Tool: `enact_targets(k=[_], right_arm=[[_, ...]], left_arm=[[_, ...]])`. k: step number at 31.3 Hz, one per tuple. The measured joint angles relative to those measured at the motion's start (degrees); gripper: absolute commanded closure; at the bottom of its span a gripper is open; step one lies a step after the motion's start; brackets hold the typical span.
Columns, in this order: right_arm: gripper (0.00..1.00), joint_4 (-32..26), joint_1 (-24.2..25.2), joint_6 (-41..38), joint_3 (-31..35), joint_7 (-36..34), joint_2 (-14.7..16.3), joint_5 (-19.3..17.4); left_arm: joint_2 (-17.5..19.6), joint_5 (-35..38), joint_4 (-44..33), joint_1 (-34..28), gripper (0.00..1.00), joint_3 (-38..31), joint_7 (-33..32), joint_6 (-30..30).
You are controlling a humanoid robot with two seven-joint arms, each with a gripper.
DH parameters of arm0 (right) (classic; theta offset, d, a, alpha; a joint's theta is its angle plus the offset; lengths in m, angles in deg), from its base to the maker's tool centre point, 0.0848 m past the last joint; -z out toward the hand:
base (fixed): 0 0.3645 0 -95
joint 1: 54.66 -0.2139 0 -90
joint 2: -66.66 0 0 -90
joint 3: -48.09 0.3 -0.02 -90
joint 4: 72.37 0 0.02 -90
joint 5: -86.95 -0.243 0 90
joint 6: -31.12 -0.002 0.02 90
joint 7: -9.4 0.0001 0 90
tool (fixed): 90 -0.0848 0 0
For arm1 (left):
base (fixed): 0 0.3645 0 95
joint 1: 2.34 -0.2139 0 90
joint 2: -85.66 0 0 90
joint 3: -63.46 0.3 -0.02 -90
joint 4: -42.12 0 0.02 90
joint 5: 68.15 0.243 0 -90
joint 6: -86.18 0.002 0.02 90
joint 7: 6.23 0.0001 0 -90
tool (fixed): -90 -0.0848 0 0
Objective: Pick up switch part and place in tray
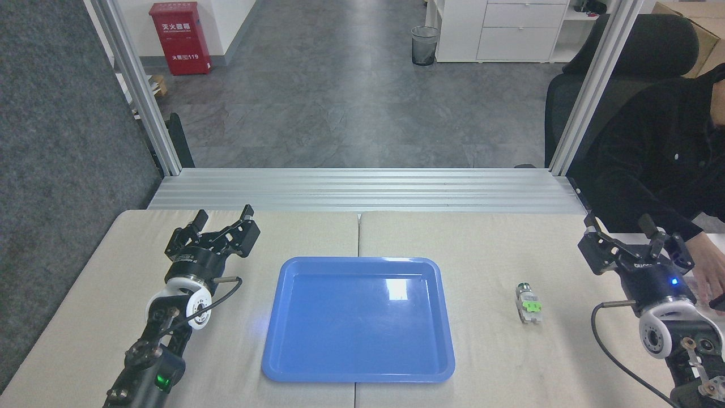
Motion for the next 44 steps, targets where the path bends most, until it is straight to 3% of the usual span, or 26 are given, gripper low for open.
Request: enact_targets(k=[44], right_arm=[[0.01,-0.47,0.39,0.25,0.38,0.01,-0.20,0.03]], left_arm=[[0.00,0.00,0.00,0.00,0.00,0.00,0.00,0.00]])
